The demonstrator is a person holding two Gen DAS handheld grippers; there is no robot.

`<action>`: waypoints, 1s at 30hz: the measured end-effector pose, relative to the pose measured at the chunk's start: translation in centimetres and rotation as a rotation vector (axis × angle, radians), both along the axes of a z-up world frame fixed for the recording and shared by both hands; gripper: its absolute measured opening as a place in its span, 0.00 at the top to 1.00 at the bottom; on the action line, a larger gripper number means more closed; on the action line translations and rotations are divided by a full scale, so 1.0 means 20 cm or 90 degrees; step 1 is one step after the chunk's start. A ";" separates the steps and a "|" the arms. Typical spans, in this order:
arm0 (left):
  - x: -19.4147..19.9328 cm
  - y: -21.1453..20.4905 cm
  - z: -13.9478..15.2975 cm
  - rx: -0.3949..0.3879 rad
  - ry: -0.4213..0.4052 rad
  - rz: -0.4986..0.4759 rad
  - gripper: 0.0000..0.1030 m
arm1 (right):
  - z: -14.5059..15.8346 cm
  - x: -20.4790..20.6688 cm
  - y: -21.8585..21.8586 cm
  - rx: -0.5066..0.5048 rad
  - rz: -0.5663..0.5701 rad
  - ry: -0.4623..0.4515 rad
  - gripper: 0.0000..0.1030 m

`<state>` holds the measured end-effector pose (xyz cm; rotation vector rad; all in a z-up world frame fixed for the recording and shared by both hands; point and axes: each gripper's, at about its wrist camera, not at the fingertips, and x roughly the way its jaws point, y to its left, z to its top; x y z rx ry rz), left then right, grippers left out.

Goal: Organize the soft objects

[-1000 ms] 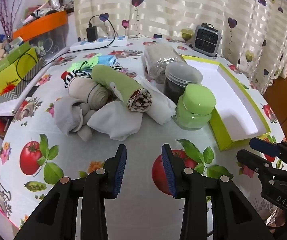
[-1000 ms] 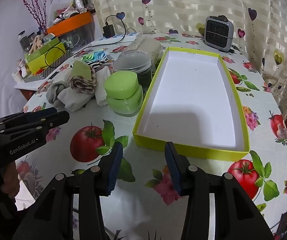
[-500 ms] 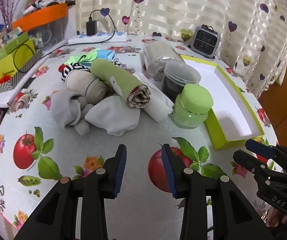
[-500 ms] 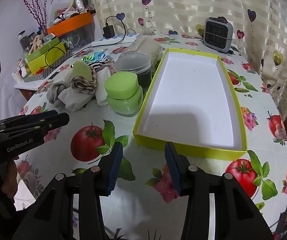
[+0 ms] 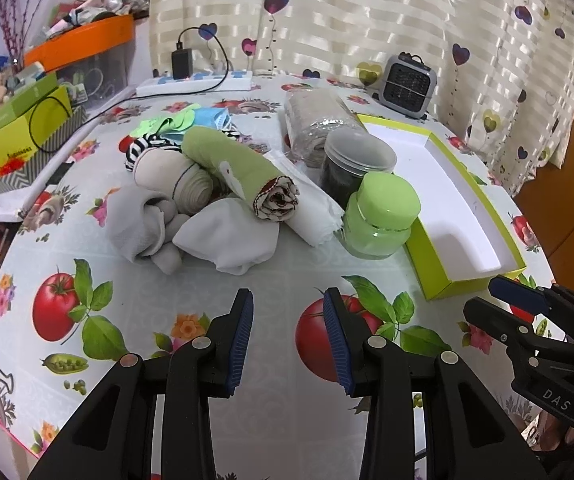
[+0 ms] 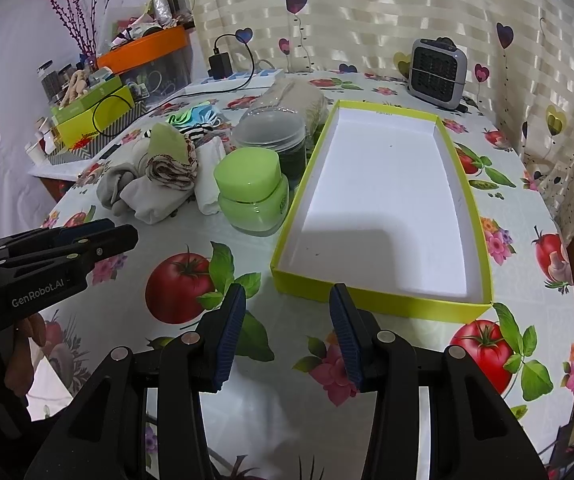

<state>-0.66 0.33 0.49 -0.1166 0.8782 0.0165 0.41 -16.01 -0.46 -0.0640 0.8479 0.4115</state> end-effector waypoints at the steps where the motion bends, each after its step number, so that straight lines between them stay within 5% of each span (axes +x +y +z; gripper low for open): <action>1: 0.00 0.00 0.00 -0.002 -0.001 -0.001 0.66 | 0.00 0.00 0.00 0.000 0.000 0.000 0.56; 30: -0.01 0.00 0.01 0.012 -0.007 -0.005 0.66 | 0.01 0.00 0.00 0.000 0.000 -0.004 0.56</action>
